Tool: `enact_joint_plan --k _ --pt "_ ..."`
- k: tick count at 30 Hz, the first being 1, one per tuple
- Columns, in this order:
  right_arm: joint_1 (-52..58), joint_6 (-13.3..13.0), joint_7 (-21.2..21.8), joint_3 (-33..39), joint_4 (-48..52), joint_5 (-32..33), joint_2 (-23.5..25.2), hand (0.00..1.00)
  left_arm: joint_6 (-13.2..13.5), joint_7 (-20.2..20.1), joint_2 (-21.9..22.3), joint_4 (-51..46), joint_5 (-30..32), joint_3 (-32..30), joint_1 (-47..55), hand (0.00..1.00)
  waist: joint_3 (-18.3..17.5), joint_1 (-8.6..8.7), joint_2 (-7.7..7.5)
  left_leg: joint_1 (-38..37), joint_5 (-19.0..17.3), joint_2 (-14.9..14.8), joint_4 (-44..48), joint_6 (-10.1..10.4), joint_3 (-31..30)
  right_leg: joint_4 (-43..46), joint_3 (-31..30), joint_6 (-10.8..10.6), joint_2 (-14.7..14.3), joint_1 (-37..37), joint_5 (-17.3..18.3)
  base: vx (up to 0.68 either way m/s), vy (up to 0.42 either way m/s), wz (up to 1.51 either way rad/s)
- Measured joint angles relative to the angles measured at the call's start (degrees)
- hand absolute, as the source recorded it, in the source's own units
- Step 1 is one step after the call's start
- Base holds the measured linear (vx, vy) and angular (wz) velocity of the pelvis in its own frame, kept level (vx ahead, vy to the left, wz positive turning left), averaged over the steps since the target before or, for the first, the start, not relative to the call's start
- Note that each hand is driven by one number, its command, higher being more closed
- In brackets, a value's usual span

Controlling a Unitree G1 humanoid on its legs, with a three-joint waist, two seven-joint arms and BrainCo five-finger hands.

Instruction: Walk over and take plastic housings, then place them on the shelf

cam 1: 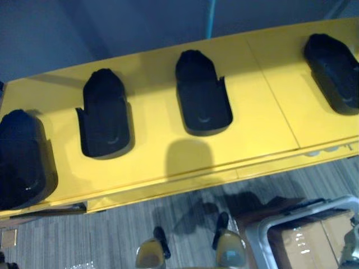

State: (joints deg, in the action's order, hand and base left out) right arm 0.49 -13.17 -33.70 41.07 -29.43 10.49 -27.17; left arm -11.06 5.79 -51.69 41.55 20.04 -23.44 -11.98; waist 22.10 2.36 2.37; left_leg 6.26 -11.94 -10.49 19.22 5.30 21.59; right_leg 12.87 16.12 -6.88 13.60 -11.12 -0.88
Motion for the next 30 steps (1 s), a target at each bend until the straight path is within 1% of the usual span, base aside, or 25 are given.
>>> enact_joint_plan --k 3,5,7,9,10,12,13,14,15,17,18,20,21,22,23,24,25,27,28,29,30 --pt "-0.11 -0.05 0.28 0.03 0.92 0.01 -0.12 0.00 0.12 3.54 0.50 -0.09 -0.15 0.03 -2.52 0.00 1.77 -0.02 0.02 0.91 -1.14 -0.32 2.40 -0.32 0.61 1.06 -1.16 -0.05 0.16 -1.07 -0.03 -0.04 0.021 -0.15" --pt "-0.09 -0.22 0.35 0.04 1.93 0.02 -0.14 0.00 0.07 5.44 0.52 -0.47 -1.36 0.05 -3.25 0.00 2.53 0.03 -0.01 1.03 -1.87 -0.50 3.55 -0.48 1.00 1.70 -2.03 -0.08 0.16 -1.52 0.01 -0.03 0.025 -0.15" --pt "0.20 -0.55 0.55 0.04 1.99 0.03 -0.14 0.00 0.04 7.10 0.54 -1.31 -1.54 0.06 -4.05 0.00 2.65 0.26 0.09 1.88 -2.38 -0.60 4.45 -0.60 0.92 1.92 -2.09 -0.16 0.27 -1.90 0.06 -0.02 0.011 -0.04" --pt "0.59 -0.86 1.34 0.02 2.30 0.04 -0.05 0.00 0.15 9.98 0.55 -2.43 -1.72 0.06 -4.45 0.00 2.95 0.24 0.24 1.77 -3.11 -0.82 5.55 -0.70 0.90 2.66 -2.24 -0.31 0.40 -1.93 0.27 0.00 0.000 0.00" --pt "0.73 -1.45 1.34 -0.01 2.55 0.05 0.04 0.00 0.18 11.01 0.55 -2.58 -1.83 0.05 -4.50 0.00 2.95 0.21 0.26 1.76 -3.13 -0.80 5.65 -0.73 0.91 2.73 -2.26 -0.32 0.45 -1.93 0.28 0.00 0.000 0.00" --pt "1.96 -3.53 1.40 -0.11 6.10 0.02 0.70 0.00 0.72 16.19 0.54 -4.17 -2.85 -0.07 -4.59 0.00 2.99 -0.06 0.33 1.65 -3.14 -0.58 5.60 -0.76 0.84 3.01 -2.21 -0.42 0.75 -1.93 0.41 -0.01 0.004 0.03" --pt "2.11 -4.23 1.46 -0.12 6.99 -0.03 0.89 0.00 0.87 17.36 0.53 -4.79 -3.73 -0.15 -4.59 0.00 2.99 -0.08 0.33 1.57 -3.14 -0.51 5.57 -0.76 0.81 3.19 -2.20 -0.40 0.84 -1.93 0.49 -0.01 -0.005 0.04" --pt "2.23 -5.15 1.52 -0.17 9.15 -0.10 1.32 0.00 1.14 19.67 0.53 -6.19 -4.33 -0.29 -4.58 0.00 2.98 -0.16 0.35 1.34 -3.13 -0.36 5.31 -0.76 0.77 3.56 -2.20 -0.52 1.05 -1.87 0.70 0.00 0.000 0.00" --pt "2.45 -6.46 1.77 -0.32 11.16 -0.32 1.88 0.00 1.99 21.92 0.53 -7.46 -4.65 -0.32 -4.57 0.00 2.95 -0.32 0.39 0.86 -3.12 -0.19 5.03 -0.77 0.81 3.57 -2.18 -0.54 1.18 -1.51 0.72 0.00 0.000 0.00" --pt "3.18 -7.35 2.49 -0.84 13.78 -0.73 2.77 0.00 3.25 24.11 0.53 -9.58 -6.02 -0.36 -4.44 0.00 2.82 -0.61 0.61 -0.08 -3.10 -0.07 4.56 -0.77 0.77 3.32 -2.04 -0.57 1.21 -0.57 0.74 0.00 0.000 0.00" --pt "4.05 -8.33 2.84 -2.03 15.77 -1.48 3.37 0.00 4.63 26.49 0.53 -12.11 -6.08 -0.48 -4.08 0.00 2.68 -0.86 0.85 -1.51 -2.91 0.23 3.48 -0.70 0.83 2.46 -1.84 -0.66 1.23 1.02 0.68 0.00 0.000 0.00" --pt "5.01 -9.02 3.86 -3.08 17.35 -2.73 3.89 0.00 6.31 28.29 0.63 -14.80 -6.08 -0.51 -3.25 0.00 1.52 -1.02 1.18 -2.48 -2.33 0.77 1.81 -0.62 0.71 0.96 -1.33 -1.08 1.30 2.41 0.41 0.03 0.006 0.10" --pt "5.89 -9.32 4.75 -4.30 18.51 -3.93 4.26 0.00 7.84 29.84 0.82 -16.43 -6.22 -0.51 -2.54 0.00 -0.46 -0.92 1.60 -3.09 -1.52 1.31 0.02 -0.52 0.34 -0.76 -0.31 -1.41 1.36 3.36 -0.04 0.07 0.003 0.20" --pt "6.11 -9.37 5.32 -4.64 19.25 -4.65 4.60 0.00 8.69 30.63 1.11 -17.59 -6.59 -0.64 -2.14 0.00 -1.38 -0.97 1.81 -3.73 -1.06 1.52 -0.98 -0.41 0.12 -1.63 0.11 -1.41 1.28 4.17 -0.30 0.14 0.004 0.31" --pt "7.19 -9.74 6.37 -5.64 21.06 -5.18 5.03 0.00 10.30 32.22 2.09 -20.90 -7.17 -1.15 -0.93 0.00 -3.17 -1.01 2.26 -5.31 -0.22 1.89 -2.99 -0.16 -0.53 -3.38 1.35 -1.49 1.16 6.27 -0.52 0.17 -0.004 0.28" --pt "7.93 -10.72 7.50 -6.80 22.91 -5.90 5.14 0.00 11.98 33.28 3.90 -25.29 -8.53 -2.66 0.98 0.00 -5.46 -1.31 2.78 -7.04 0.53 2.16 -5.37 0.21 -0.71 -4.89 2.46 -1.56 0.91 8.09 -0.58 0.17 -0.010 0.25" --pt "8.19 -10.96 7.95 -7.38 24.24 -6.21 5.18 0.00 12.58 33.80 5.06 -27.71 -8.63 -3.71 1.95 0.00 -6.56 -1.49 3.07 -7.88 0.84 2.21 -6.56 0.40 -0.76 -5.70 2.84 -1.60 0.68 9.13 -0.61 0.16 -0.021 0.17" --pt "8.12 -13.38 11.40 -10.49 29.38 -6.72 5.37 0.00 16.71 34.56 9.97 -36.68 -10.39 -8.17 5.75 0.00 -10.45 -1.76 3.73 -10.85 2.06 2.14 -10.48 1.19 -1.85 -8.69 4.81 -1.67 -0.44 12.93 -0.66 0.15 -0.027 0.25" --pt "8.02 -13.79 12.45 -11.43 30.45 -6.62 5.40 0.00 17.66 34.55 11.22 -38.89 -10.96 -8.80 6.52 0.00 -11.25 -1.86 3.74 -11.33 2.39 2.08 -11.28 1.38 -2.28 -9.21 5.57 -1.67 -0.68 13.65 -0.66 0.17 -0.037 0.40" --pt "7.52 -14.50 14.40 -13.44 32.39 -6.30 5.52 0.00 19.80 34.61 14.08 -43.16 -11.48 -10.22 7.93 0.00 -12.55 -2.09 3.58 -11.82 3.21 2.08 -12.51 1.62 -3.11 -10.06 6.83 -1.67 -0.95 14.81 -0.66 0.13 -0.037 0.40" --pt "6.53 -15.17 16.28 -15.50 34.43 -5.38 5.55 0.00 21.75 34.47 17.04 -47.54 -13.42 -10.99 9.16 0.00 -12.63 -2.75 3.58 -12.76 3.62 1.96 -13.46 1.77 -3.86 -10.67 7.80 -1.67 -1.29 16.19 -0.65 0.10 -0.030 0.36"
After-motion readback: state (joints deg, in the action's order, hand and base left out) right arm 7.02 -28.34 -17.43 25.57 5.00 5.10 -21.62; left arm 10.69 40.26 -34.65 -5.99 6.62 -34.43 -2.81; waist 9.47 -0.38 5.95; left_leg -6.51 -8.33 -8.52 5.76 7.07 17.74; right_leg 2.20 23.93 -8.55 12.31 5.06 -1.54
